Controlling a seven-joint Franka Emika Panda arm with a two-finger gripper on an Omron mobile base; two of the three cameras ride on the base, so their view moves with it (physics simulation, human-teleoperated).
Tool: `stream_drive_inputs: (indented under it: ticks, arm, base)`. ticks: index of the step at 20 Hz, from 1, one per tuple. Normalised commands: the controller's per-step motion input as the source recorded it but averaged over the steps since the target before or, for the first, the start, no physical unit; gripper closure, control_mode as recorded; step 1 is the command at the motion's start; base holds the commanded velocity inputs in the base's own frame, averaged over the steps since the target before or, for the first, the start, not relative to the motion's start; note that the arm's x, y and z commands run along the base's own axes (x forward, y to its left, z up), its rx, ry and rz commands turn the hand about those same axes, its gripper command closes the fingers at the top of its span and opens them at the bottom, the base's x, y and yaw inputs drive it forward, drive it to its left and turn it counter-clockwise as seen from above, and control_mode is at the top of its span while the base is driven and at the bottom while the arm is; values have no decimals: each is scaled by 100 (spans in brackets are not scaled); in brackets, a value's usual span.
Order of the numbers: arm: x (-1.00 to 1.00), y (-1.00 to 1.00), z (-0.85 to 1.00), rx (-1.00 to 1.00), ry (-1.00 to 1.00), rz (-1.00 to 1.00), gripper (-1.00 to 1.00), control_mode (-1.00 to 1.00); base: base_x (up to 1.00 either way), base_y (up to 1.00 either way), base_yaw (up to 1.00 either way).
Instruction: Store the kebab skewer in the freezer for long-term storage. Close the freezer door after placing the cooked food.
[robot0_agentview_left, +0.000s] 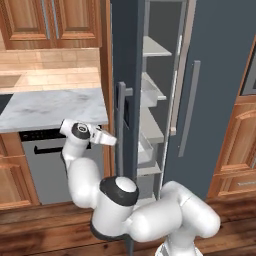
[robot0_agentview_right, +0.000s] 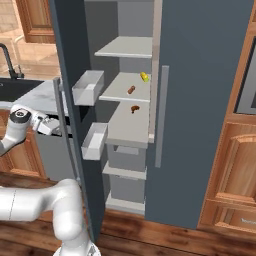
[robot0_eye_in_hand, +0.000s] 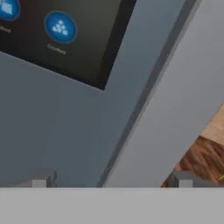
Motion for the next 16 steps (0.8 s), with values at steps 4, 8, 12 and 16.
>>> stream_drive_inputs:
  ticks: [4,8,12,16]
  arm:
    - [-2,-86,0,0,5,3,-100,-100]
    - [-14,-100,0,3,0,12,-100,-100]
    - [-14,-94,6,10,0,18,-100,-100]
    - [0,-68,11,15,0,17,-100,-100]
  base:
    - [0,0,0]
    - [0,0,0]
    - [0,0,0]
    - [0,0,0]
